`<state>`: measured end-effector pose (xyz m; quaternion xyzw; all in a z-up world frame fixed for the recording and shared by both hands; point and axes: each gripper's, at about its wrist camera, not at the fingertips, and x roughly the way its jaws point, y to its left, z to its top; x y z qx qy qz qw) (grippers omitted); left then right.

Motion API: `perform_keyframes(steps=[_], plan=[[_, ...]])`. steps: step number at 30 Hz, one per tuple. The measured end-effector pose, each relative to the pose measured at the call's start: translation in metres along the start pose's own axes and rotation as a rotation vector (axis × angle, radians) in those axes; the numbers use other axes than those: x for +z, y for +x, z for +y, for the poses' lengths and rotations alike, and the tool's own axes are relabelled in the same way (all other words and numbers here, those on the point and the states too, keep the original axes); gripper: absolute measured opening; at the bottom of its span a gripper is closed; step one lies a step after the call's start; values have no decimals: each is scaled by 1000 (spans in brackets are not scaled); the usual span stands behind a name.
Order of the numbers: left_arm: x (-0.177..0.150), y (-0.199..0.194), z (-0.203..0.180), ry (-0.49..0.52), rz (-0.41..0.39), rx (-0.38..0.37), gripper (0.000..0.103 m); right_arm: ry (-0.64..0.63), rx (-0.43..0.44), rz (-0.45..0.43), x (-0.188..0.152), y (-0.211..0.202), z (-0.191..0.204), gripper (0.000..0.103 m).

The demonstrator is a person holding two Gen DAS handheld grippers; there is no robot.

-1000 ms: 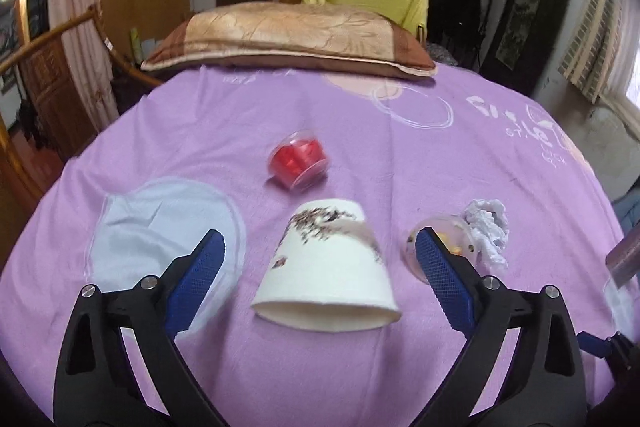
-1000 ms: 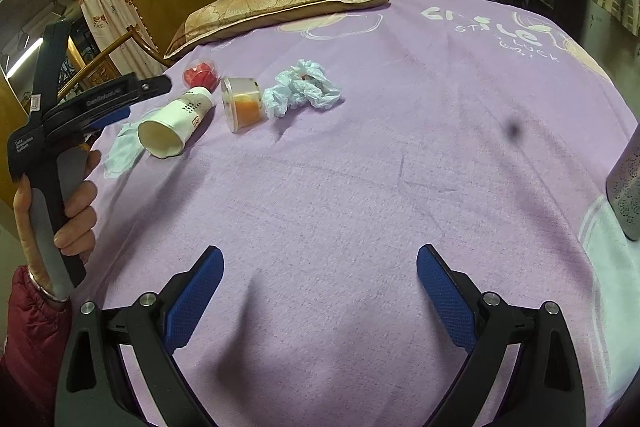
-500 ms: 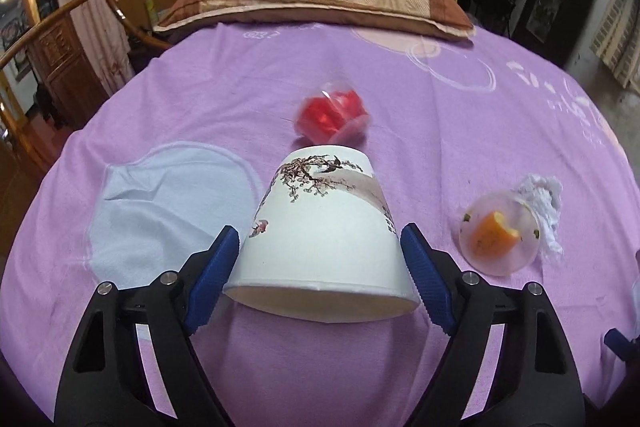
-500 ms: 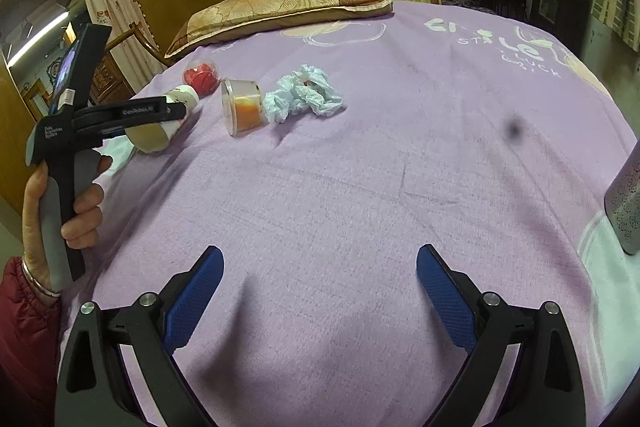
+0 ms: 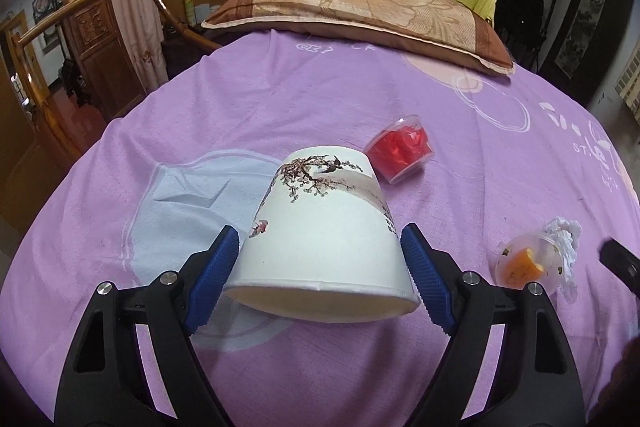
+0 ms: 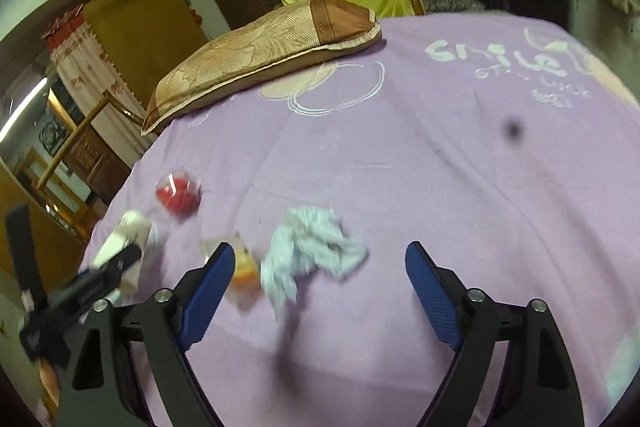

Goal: Collect trash
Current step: 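Lift the paper cup with the left tool while the right tool grasps the crumpled white tissue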

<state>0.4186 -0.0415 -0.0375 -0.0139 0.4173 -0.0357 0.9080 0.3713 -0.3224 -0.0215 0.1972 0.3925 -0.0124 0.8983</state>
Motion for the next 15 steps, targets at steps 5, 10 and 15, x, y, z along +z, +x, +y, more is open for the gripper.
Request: perform_keyframes(steps=[5, 10, 15], plan=[[5, 2, 8, -33, 6, -14, 80, 16, -24, 45, 0, 34, -3, 78], [10, -2, 18, -67, -4, -27, 80, -70, -10, 47, -3, 34, 4, 21], [10, -10, 27, -93, -26, -29, 80, -60, 33, -44, 5, -10, 7, 17]])
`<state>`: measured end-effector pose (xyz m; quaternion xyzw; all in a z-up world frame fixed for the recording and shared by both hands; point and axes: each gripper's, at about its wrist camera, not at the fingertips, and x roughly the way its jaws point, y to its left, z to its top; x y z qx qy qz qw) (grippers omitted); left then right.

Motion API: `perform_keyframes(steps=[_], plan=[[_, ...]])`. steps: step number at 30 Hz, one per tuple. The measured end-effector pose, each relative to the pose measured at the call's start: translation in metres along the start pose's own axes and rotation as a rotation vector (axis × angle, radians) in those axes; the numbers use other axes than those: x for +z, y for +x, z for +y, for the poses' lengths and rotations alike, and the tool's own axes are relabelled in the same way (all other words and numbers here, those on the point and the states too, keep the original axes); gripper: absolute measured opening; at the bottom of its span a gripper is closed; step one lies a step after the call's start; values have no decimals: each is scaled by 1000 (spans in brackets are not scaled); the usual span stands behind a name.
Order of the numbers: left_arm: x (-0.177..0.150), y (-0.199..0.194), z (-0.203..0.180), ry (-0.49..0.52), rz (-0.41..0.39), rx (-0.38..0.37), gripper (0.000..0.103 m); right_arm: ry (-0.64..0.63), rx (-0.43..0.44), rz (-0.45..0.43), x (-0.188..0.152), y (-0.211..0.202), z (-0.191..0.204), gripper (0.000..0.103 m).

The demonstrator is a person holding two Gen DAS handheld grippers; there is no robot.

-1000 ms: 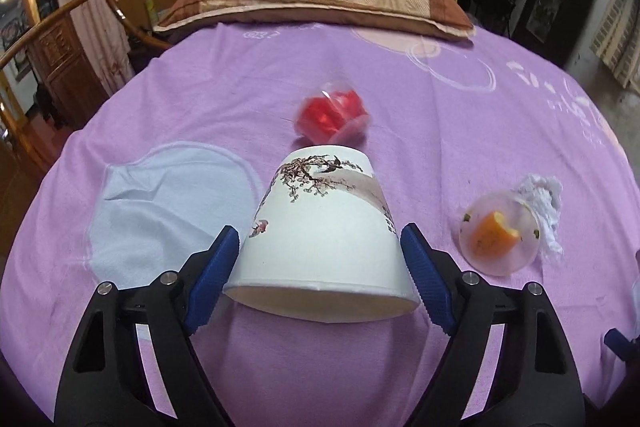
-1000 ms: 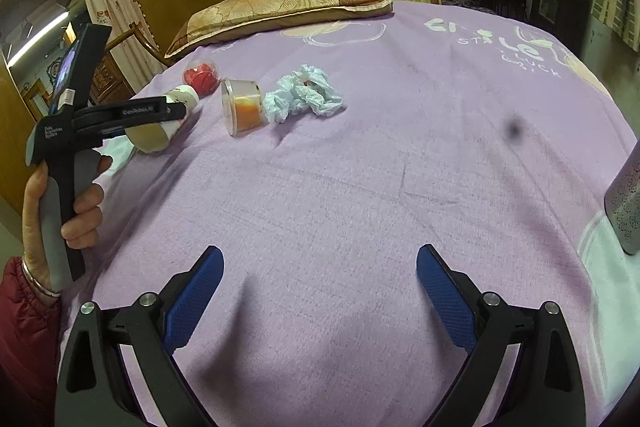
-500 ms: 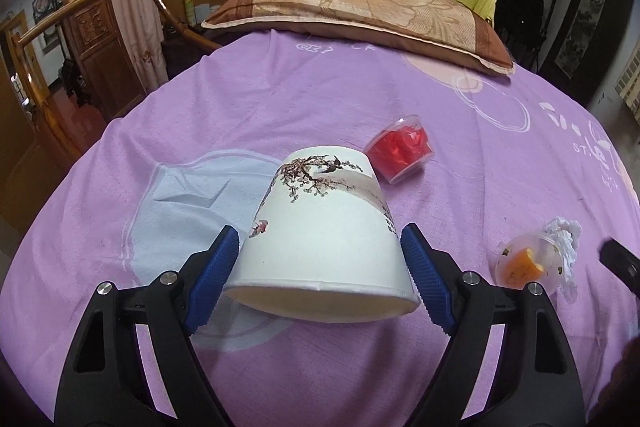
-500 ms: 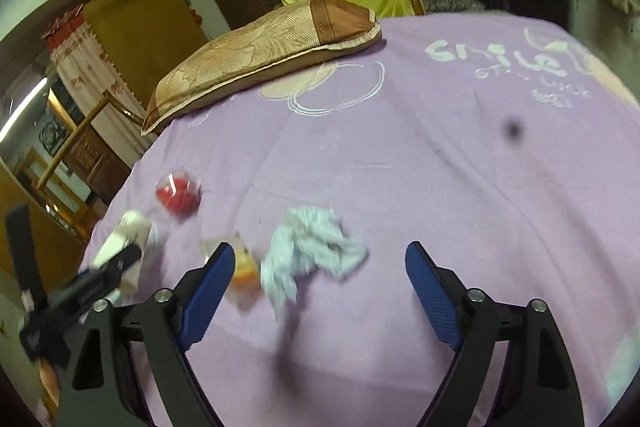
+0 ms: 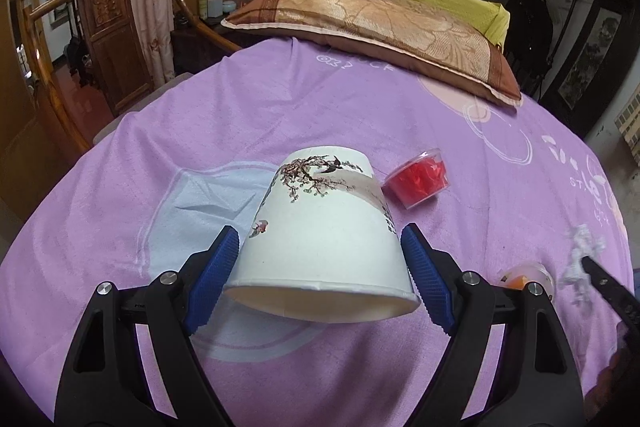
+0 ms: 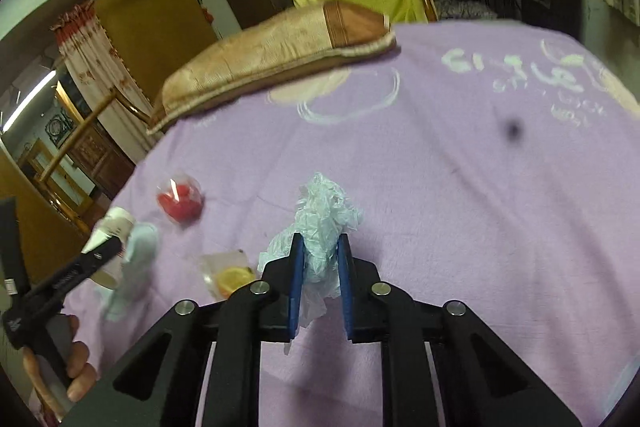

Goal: Collect trash
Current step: 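Lift the paper cup with the left tool while the right tool grasps the crumpled white tissue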

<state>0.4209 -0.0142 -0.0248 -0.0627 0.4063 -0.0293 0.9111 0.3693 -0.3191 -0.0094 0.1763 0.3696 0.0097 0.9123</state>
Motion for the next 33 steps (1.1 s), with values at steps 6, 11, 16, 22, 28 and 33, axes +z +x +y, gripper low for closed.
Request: perform_keyframes(steps=[6, 11, 16, 22, 28, 33], plan=[[-20, -20, -5, 52, -19, -20, 80, -34, 85, -45, -9, -48, 22, 17], [-48, -65, 8, 55, -58, -72, 80, -86, 130, -85, -29, -86, 36, 17], [-67, -121, 20, 68, -132, -38, 80, -125, 175, -116, -49, -117, 51, 17], [-85, -180, 34, 58, -203, -27, 80, -154, 241, -160, -75, -159, 67, 17], [-107, -227, 57, 30, -261, -1, 80, -189, 285, -191, -97, -194, 83, 17], [-135, -266, 89, -16, -303, 35, 80, -221, 335, -203, -120, -219, 102, 17]])
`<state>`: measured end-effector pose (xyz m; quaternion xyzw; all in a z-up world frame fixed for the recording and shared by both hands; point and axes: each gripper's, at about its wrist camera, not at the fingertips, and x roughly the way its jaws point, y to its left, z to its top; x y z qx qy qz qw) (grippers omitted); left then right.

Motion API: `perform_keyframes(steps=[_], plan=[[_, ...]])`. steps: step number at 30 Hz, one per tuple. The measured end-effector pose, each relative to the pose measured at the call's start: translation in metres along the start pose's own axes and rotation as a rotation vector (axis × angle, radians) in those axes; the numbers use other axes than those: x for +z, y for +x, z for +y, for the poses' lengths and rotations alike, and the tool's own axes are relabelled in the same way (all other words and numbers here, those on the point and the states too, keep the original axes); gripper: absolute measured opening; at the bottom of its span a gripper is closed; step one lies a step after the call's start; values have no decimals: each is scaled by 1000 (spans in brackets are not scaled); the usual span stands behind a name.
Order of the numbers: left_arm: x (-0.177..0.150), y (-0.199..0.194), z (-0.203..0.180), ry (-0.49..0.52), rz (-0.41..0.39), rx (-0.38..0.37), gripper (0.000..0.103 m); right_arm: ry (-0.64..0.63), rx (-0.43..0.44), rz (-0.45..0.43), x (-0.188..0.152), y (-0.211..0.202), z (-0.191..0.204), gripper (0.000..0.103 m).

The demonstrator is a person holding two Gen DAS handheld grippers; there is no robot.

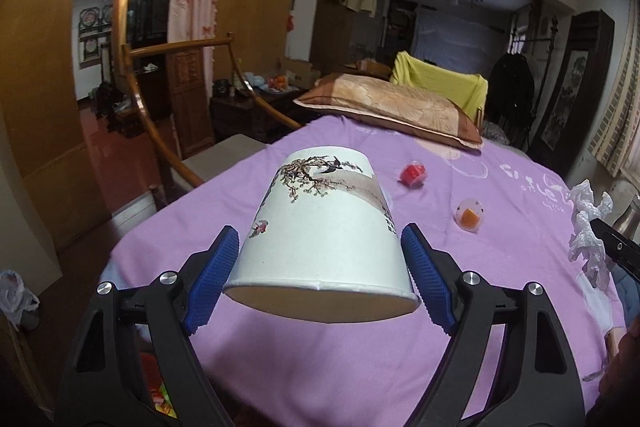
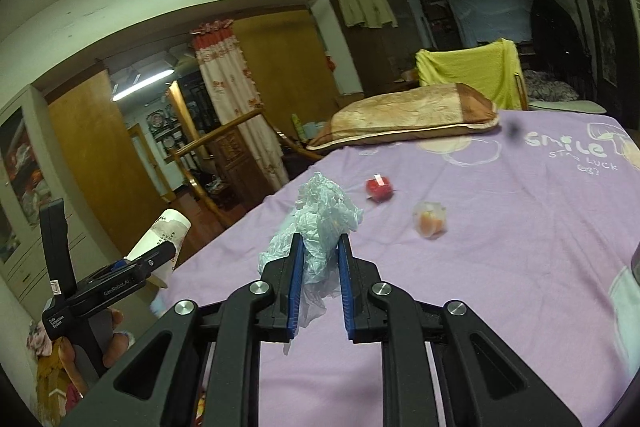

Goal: Collect trash
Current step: 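Lift the paper cup with the left tool while the right tool grasps the crumpled white tissue, then swing both tools over the red wastebasket and open them to drop cup and tissue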

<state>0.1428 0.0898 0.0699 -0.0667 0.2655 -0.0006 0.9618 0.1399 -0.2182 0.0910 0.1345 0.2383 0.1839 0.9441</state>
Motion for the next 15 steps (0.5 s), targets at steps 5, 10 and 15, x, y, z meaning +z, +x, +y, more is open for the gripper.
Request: perform_keyframes(steps=[5, 10, 15], plan=[[-28, -50, 50, -60, -31, 62, 80, -39, 66, 0, -18, -18, 38, 17], [-66, -85, 111, -118, -4, 147, 81, -87, 142, 18, -37, -30, 83, 18], [-104, -88, 175, -180, 90, 226, 81, -141, 193, 55, -53, -29, 129, 18]])
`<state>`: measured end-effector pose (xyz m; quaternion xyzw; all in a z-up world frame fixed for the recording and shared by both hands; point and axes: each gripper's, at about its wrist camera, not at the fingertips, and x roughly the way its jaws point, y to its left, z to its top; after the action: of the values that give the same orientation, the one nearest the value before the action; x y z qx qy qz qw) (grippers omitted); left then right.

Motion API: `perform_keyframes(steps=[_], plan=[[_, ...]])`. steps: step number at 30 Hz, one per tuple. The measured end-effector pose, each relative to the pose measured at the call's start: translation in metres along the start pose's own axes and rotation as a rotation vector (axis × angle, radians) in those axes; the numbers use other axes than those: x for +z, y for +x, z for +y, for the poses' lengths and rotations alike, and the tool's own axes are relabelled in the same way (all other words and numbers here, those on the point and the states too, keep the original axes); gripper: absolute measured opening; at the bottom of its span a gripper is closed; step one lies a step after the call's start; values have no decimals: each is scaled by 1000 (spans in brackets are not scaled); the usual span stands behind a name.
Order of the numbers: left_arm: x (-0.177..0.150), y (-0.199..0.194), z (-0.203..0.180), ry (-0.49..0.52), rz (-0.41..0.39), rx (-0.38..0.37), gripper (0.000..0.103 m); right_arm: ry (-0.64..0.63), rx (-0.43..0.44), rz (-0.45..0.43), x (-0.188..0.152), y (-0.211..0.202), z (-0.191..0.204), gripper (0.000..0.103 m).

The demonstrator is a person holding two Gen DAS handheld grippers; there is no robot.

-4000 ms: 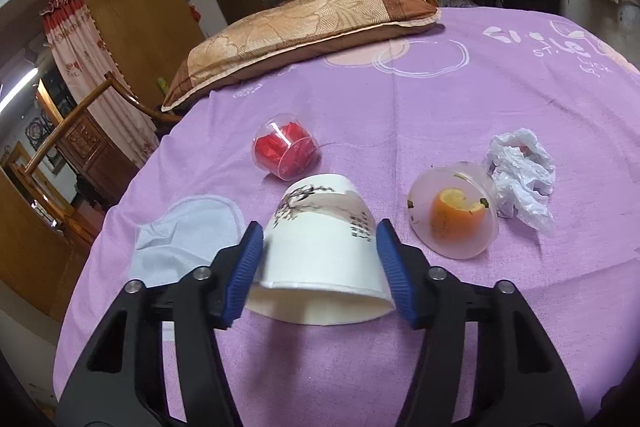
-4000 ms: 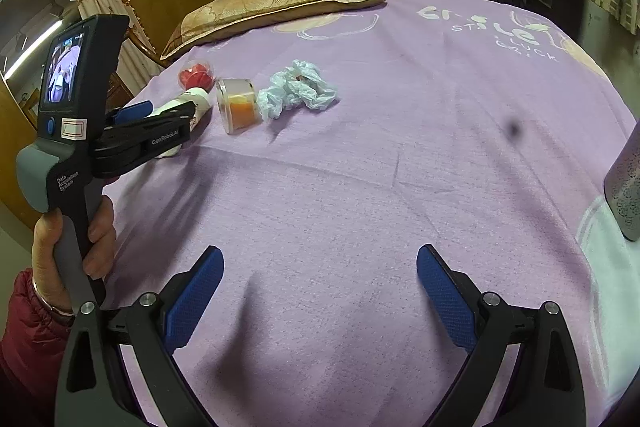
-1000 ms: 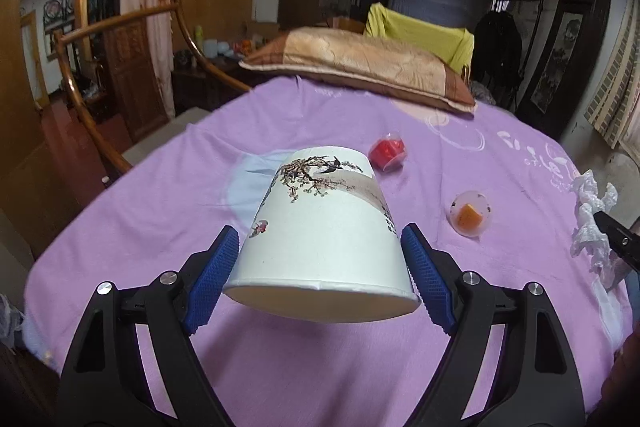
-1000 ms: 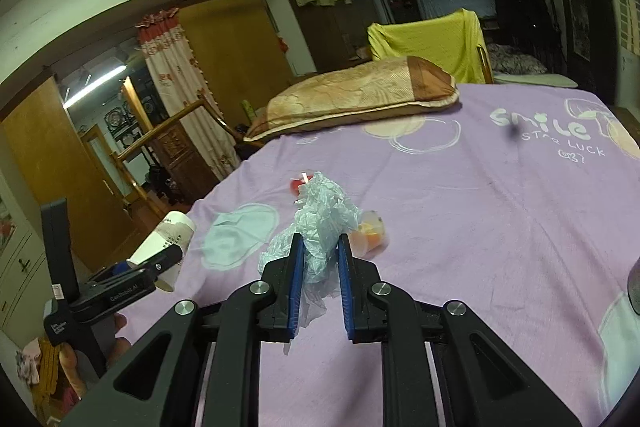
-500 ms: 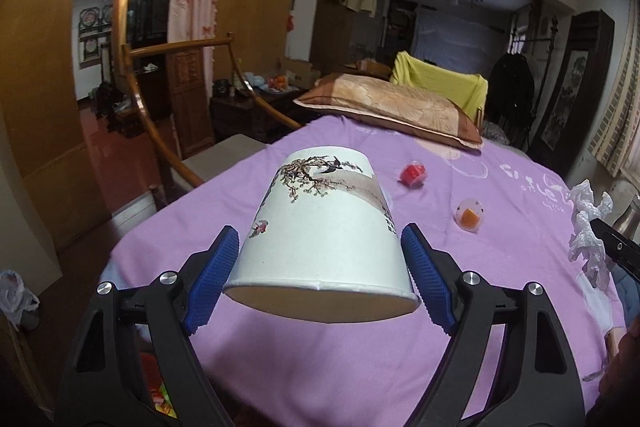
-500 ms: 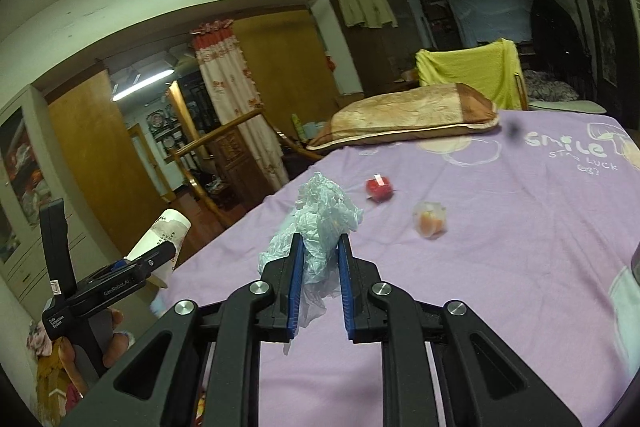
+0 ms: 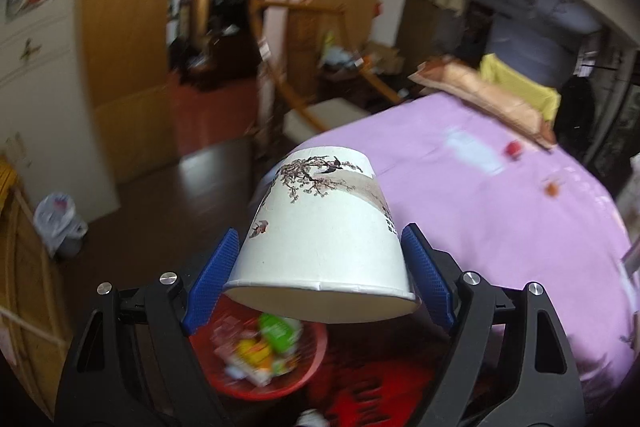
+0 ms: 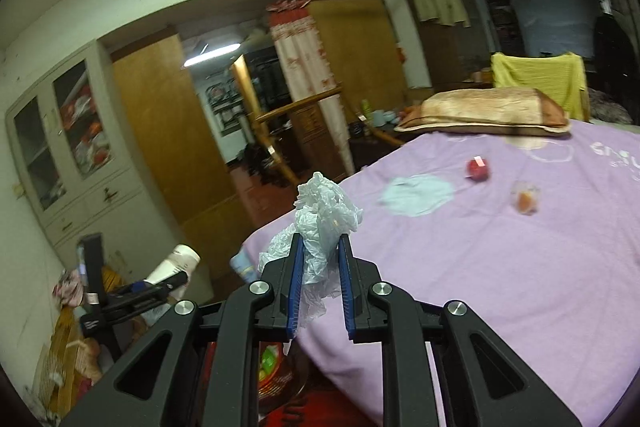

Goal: Collect trash
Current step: 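Swing both tools over the red wastebasket and open them to drop cup and tissue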

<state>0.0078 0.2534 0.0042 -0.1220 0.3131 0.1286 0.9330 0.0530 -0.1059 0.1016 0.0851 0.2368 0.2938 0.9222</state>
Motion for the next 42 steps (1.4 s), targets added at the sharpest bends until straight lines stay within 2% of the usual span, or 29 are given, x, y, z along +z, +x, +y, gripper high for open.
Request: perform_keyframes(steps=[3, 5, 8, 11, 14, 19, 26, 33, 42], plan=[[-17, 26, 27, -12, 74, 49, 81, -27, 22, 33, -4, 15, 20, 18], [-29, 53, 42, -25, 147, 51, 83, -36, 31, 64, -7, 30, 28, 18], [-45, 89, 48, -22, 235, 87, 87, -37, 47, 120, -14, 53, 38, 18], [-59, 109, 58, -22, 283, 121, 91, -45, 50, 166, -21, 76, 40, 18], [-63, 113, 71, -45, 280, 161, 93, -50, 52, 211, -27, 98, 46, 18], [-55, 104, 96, -85, 225, 243, 96, -66, 75, 288, -39, 131, 63, 18], [-46, 92, 135, -148, 169, 360, 96, -134, 137, 442, -74, 186, 109, 19], [-49, 95, 160, -184, 177, 391, 96, -202, 176, 625, -126, 246, 153, 19], [-55, 100, 171, -197, 201, 386, 96, -266, 143, 784, -177, 303, 182, 22]])
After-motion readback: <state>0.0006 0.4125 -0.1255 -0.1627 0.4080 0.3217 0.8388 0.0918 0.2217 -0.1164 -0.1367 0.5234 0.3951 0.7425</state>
